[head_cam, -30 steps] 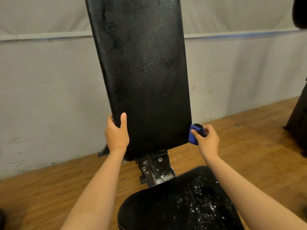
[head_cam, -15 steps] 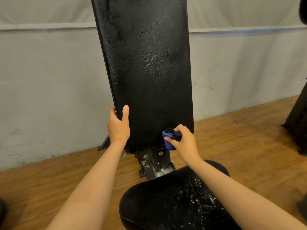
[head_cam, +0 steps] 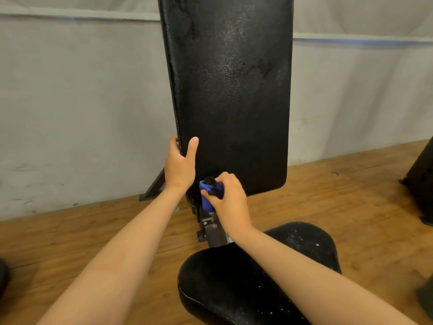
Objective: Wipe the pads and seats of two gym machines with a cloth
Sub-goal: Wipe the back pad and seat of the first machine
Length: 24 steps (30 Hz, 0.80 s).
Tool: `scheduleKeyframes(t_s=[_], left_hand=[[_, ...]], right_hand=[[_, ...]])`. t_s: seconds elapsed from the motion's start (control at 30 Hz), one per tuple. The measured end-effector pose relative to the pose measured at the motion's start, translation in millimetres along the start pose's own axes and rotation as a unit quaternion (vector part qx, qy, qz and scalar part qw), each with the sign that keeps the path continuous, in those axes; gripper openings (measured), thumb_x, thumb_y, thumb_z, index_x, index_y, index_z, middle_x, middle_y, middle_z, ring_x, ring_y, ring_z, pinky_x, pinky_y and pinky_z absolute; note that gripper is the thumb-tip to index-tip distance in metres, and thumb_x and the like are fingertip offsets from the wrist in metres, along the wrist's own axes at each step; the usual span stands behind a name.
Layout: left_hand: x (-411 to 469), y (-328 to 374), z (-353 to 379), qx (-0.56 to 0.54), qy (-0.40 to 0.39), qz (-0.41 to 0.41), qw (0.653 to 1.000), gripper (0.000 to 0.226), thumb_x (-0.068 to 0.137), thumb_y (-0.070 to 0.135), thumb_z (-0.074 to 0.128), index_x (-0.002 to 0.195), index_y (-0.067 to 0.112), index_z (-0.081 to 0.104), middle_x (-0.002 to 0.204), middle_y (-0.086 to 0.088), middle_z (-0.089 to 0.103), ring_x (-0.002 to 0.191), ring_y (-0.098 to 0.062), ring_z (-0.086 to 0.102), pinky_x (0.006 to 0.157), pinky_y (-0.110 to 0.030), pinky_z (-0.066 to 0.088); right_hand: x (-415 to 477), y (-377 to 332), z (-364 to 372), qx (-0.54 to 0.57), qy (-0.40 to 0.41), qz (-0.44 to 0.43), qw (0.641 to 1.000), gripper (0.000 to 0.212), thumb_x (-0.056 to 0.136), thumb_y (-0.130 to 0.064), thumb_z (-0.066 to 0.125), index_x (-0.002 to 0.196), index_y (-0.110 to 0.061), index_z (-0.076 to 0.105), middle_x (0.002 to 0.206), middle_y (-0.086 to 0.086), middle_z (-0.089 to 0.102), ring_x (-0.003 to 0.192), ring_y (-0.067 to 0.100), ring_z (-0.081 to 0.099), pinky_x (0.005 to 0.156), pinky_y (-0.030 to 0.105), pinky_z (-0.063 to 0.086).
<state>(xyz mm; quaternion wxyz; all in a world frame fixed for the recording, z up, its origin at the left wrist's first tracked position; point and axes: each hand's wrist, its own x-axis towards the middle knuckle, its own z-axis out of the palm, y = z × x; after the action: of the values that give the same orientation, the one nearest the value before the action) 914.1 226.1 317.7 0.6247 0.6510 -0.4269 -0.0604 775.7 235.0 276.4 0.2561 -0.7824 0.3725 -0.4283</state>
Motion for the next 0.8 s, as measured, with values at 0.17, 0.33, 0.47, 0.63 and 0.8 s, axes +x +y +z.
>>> scheduleKeyframes(t_s=[0.17, 0.33, 0.47, 0.63, 0.8], left_hand=[[1.6, -3.6, -3.8, 0.005, -0.007, -0.011, 1.000, 0.096, 0.070, 0.087, 0.031, 0.135, 0.017, 0.041, 0.129, -0.004, 0.058, 0.117, -0.020, 0.056, 0.098, -0.044, 0.049], [2.0, -4.0, -4.8, 0.005, -0.019, -0.002, 1.000, 0.083, 0.082, 0.076, 0.036, 0.140, 0.016, 0.037, 0.136, -0.004, 0.053, 0.123, -0.021, 0.051, 0.101, -0.038, 0.045], [2.5, -7.1, -4.1, 0.004, -0.026, -0.010, 1.000, 0.089, 0.079, 0.080, 0.035, 0.142, 0.018, 0.034, 0.140, -0.004, 0.050, 0.128, -0.021, 0.047, 0.103, -0.036, 0.042], [4.4, -9.8, -4.4, 0.003, -0.029, -0.017, 0.999, 0.090, 0.078, 0.082, 0.034, 0.144, 0.021, 0.032, 0.143, -0.003, 0.048, 0.130, -0.023, 0.046, 0.105, -0.041, 0.042], [2.7, -6.8, -4.7, -0.002, -0.025, -0.011, 1.000, 0.085, 0.079, 0.079, 0.035, 0.142, 0.022, 0.033, 0.141, -0.001, 0.049, 0.127, -0.021, 0.048, 0.104, -0.040, 0.043]], right_hand=[[-6.4, -12.1, 20.4, 0.005, -0.005, -0.012, 1.000, 0.026, 0.083, -0.029, 0.072, 0.094, -0.019, 0.050, 0.095, -0.004, 0.048, 0.087, 0.012, 0.051, 0.075, 0.032, 0.051], [-6.0, -5.5, 17.4, -0.005, -0.024, -0.029, 0.999, 0.028, 0.082, -0.029, 0.072, 0.091, -0.020, 0.047, 0.093, -0.005, 0.046, 0.084, 0.011, 0.049, 0.073, 0.029, 0.049], [-6.2, 2.9, 11.4, -0.054, -0.048, -0.047, 0.996, 0.030, 0.081, -0.031, 0.072, 0.093, -0.021, 0.046, 0.095, -0.005, 0.046, 0.085, 0.010, 0.049, 0.072, 0.025, 0.048], [-0.7, 28.8, -19.0, -0.106, -0.058, -0.034, 0.992, 0.032, 0.079, -0.029, 0.074, 0.090, -0.027, 0.044, 0.097, -0.008, 0.046, 0.085, 0.005, 0.050, 0.073, 0.023, 0.049], [11.3, 64.5, -60.5, -0.124, -0.001, 0.013, 0.992, 0.031, 0.078, -0.025, 0.076, 0.090, -0.019, 0.047, 0.093, -0.001, 0.050, 0.082, 0.014, 0.053, 0.069, 0.032, 0.051]])
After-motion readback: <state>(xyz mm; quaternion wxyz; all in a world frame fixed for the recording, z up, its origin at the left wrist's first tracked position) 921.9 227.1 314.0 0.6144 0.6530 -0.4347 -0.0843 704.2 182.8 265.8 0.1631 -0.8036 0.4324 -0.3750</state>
